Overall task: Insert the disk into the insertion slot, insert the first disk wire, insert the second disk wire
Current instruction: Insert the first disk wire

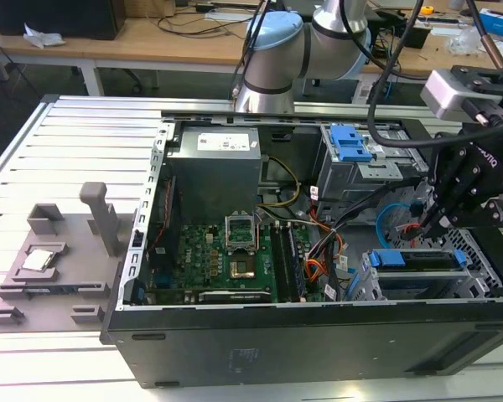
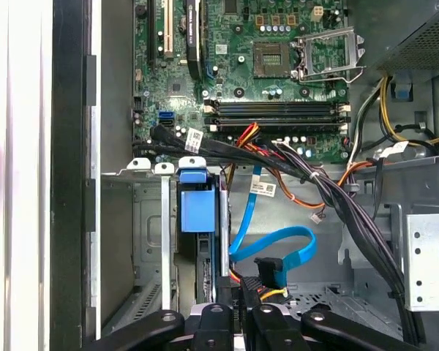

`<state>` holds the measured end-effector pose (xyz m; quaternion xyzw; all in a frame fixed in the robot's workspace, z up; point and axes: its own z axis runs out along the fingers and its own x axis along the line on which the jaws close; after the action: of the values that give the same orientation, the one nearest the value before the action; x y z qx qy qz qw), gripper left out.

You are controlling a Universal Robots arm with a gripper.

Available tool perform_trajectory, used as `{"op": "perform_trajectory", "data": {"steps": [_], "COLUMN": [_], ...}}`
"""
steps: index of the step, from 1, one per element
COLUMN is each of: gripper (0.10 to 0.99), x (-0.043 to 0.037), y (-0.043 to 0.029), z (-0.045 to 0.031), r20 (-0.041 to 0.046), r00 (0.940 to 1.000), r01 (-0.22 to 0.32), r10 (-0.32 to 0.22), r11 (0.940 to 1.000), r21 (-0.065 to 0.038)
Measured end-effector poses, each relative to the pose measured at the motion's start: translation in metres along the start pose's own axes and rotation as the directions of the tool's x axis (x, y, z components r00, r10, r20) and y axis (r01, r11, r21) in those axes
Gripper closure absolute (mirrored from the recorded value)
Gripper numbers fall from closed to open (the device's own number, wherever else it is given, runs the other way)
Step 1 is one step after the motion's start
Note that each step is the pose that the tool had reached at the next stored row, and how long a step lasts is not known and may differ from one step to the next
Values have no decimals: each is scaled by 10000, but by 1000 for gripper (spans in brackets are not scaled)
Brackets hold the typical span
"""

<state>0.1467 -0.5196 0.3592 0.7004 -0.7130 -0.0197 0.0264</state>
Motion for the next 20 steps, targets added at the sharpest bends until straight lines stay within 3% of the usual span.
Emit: {"op": "perform_trajectory", "data": {"steps": [11,20], "gripper": [922,922], "x": [217,156], "y": [-6,-41], "z": [30,106], "r20": [4,42], "r00": [10000,10000], "r01": [1,3], "r10": [-1,-3], "r11": [10000,10000], "r21": [0,-1]}}
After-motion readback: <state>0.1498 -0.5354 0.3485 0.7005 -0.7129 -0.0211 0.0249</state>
